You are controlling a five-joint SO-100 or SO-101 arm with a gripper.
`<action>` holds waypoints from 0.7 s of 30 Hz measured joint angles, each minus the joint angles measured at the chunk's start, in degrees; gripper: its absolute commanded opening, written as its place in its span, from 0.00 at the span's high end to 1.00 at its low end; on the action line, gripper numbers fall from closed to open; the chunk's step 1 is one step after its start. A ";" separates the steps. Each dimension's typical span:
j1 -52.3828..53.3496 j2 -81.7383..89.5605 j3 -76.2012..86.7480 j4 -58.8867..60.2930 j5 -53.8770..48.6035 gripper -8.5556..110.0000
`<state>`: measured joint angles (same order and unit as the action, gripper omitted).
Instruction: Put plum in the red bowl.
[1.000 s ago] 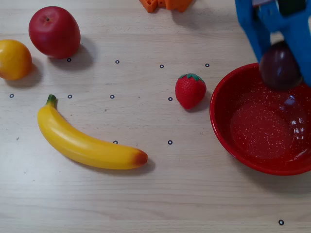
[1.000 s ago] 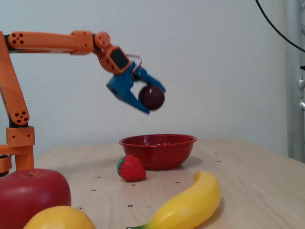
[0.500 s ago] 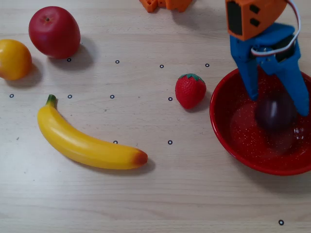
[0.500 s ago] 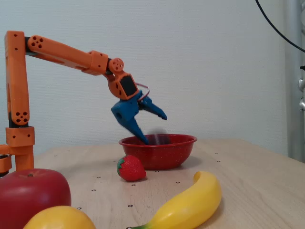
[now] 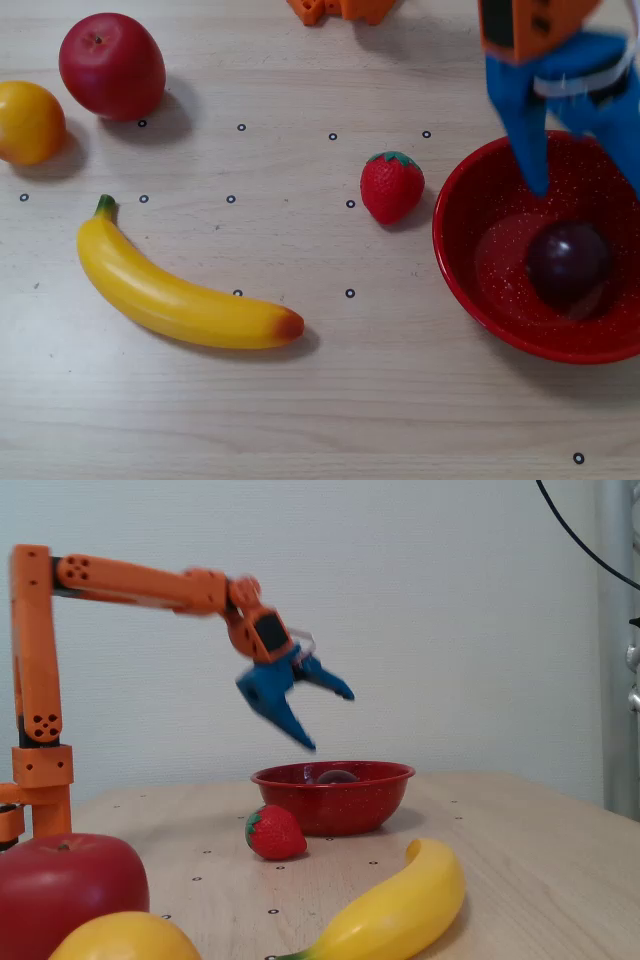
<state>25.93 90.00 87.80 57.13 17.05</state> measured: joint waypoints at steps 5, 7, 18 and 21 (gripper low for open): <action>-5.63 12.39 -0.70 5.54 -2.64 0.89; -8.26 17.05 -0.35 6.33 -3.60 0.93; -21.62 48.60 34.01 -0.18 -5.01 0.93; -24.35 56.16 45.62 -4.66 -5.89 0.93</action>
<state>1.58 146.16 133.42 52.47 11.16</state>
